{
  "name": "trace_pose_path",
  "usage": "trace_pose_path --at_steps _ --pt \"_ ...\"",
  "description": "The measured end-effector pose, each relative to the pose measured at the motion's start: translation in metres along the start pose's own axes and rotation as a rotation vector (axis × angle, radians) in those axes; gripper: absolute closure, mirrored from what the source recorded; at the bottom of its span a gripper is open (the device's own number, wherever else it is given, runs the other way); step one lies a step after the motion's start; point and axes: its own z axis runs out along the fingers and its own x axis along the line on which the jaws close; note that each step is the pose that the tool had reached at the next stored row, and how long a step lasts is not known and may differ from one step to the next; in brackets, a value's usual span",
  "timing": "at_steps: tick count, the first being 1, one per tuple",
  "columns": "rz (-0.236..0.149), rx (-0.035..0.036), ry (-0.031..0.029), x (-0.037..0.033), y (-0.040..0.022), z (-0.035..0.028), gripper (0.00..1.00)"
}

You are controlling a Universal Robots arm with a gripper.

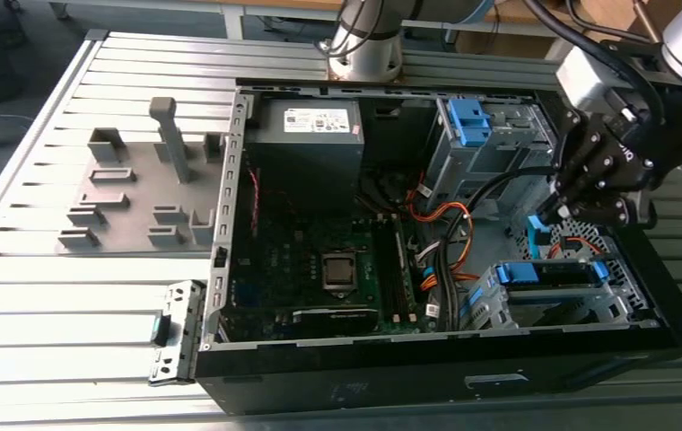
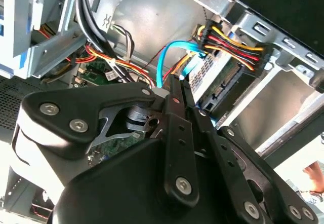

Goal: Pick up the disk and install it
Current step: 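Insert the first disk wire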

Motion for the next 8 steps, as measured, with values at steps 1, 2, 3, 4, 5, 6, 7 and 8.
trace_pose_path --at_steps 1,2,3,4,5,6,7,8 --pt "0.000 -0.0004 0.0000 0.0021 -0.0004 -0.0002 0.84" --pt "0.000 -0.0006 0.0000 0.0047 -0.0006 -0.0003 0.84" --pt "0.000 -0.0009 0.0000 0.0072 -0.0009 -0.0005 0.84" --pt "0.000 -0.0012 0.0001 0.0092 -0.0013 -0.0006 0.84" --pt "0.000 -0.0019 0.0002 0.0109 -0.0018 -0.0008 0.84" --pt "0.000 -0.0032 0.0006 0.0121 -0.0027 -0.0009 0.84" --pt "0.000 -0.0047 0.0011 0.0127 -0.0040 -0.0010 0.84" --pt "0.001 -0.0071 0.0015 0.0130 -0.0062 -0.0012 0.84"
